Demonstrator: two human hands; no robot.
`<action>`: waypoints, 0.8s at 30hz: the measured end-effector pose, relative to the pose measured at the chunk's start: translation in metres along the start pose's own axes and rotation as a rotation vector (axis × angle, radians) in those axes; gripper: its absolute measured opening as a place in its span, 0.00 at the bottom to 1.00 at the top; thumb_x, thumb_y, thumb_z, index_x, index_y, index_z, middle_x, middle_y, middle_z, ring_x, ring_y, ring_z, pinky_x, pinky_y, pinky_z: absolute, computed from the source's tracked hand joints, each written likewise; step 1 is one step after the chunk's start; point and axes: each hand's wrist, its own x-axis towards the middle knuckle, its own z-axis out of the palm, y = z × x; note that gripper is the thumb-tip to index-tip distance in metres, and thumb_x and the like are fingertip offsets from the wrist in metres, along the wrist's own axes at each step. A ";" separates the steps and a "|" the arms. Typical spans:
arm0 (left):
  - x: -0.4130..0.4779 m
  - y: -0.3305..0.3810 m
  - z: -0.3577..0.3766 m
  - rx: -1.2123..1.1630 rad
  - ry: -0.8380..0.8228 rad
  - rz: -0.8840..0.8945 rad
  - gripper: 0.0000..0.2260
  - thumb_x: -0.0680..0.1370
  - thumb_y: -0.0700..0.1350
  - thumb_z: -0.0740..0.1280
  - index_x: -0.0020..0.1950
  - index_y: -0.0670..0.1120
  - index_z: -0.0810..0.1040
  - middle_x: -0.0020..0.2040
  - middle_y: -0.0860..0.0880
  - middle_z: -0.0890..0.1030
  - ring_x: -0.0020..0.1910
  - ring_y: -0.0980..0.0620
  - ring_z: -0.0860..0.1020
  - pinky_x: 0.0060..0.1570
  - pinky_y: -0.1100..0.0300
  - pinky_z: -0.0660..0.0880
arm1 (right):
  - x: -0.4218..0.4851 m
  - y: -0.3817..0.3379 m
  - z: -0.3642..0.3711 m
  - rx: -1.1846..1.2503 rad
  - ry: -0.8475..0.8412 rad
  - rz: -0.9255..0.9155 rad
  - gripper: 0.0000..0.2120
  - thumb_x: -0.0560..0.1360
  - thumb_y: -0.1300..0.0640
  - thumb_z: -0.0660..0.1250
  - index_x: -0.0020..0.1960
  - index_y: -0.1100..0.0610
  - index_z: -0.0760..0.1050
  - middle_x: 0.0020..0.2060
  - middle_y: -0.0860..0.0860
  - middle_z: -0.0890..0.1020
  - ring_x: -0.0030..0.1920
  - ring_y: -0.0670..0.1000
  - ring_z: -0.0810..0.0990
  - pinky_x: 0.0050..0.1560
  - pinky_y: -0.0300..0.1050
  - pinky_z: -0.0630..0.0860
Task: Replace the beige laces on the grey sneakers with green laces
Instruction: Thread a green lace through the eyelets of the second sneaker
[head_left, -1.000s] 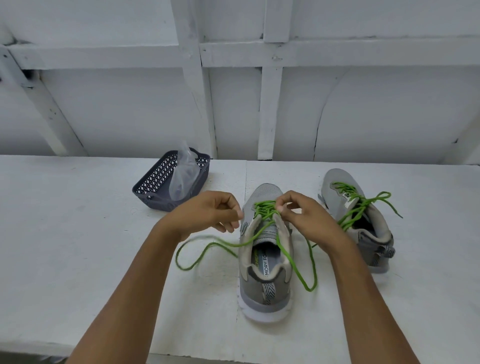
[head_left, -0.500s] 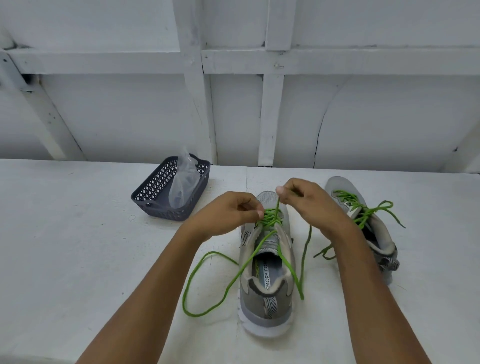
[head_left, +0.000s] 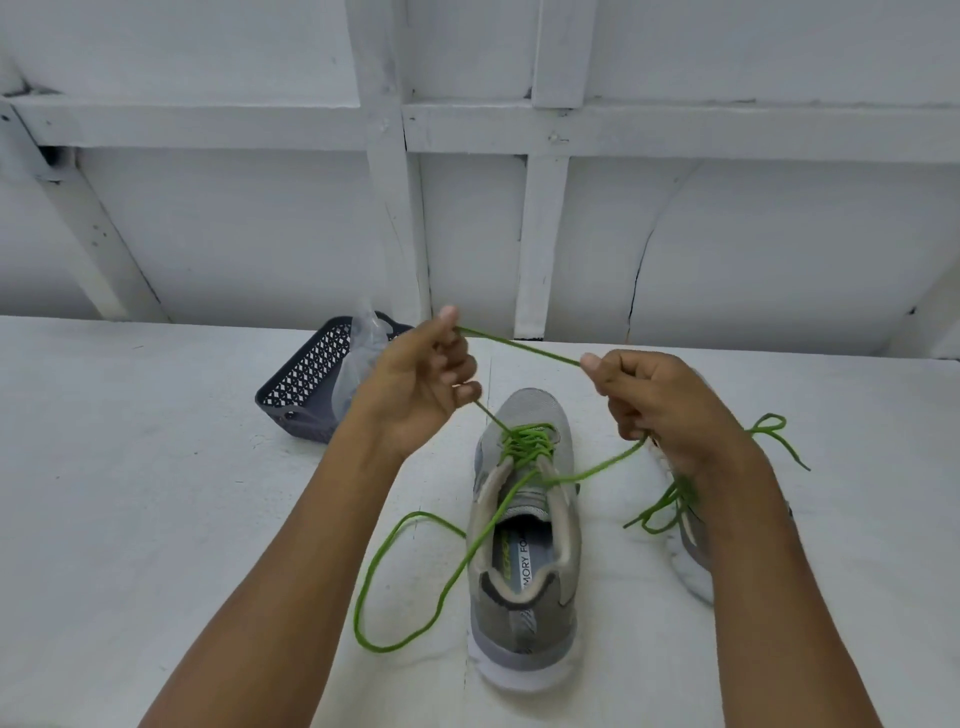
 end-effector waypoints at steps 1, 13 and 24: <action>0.001 0.002 -0.004 -0.056 0.055 0.017 0.17 0.77 0.47 0.67 0.29 0.50 0.71 0.26 0.55 0.63 0.25 0.57 0.60 0.26 0.65 0.62 | -0.002 0.002 -0.005 0.052 0.019 -0.003 0.19 0.70 0.44 0.70 0.30 0.54 0.66 0.25 0.49 0.59 0.26 0.48 0.56 0.27 0.40 0.59; 0.002 -0.009 -0.020 0.738 0.159 -0.140 0.10 0.78 0.45 0.70 0.39 0.45 0.75 0.35 0.48 0.77 0.36 0.50 0.76 0.38 0.56 0.77 | 0.004 0.008 -0.008 0.312 -0.036 0.033 0.15 0.76 0.47 0.63 0.41 0.57 0.76 0.27 0.48 0.64 0.28 0.47 0.62 0.28 0.40 0.61; -0.018 -0.017 0.015 1.430 0.022 0.303 0.09 0.74 0.56 0.74 0.51 0.57 0.79 0.51 0.58 0.75 0.50 0.60 0.75 0.52 0.60 0.72 | 0.015 -0.007 0.042 0.555 -0.056 0.095 0.18 0.82 0.46 0.58 0.45 0.55 0.81 0.50 0.54 0.83 0.53 0.54 0.78 0.58 0.52 0.75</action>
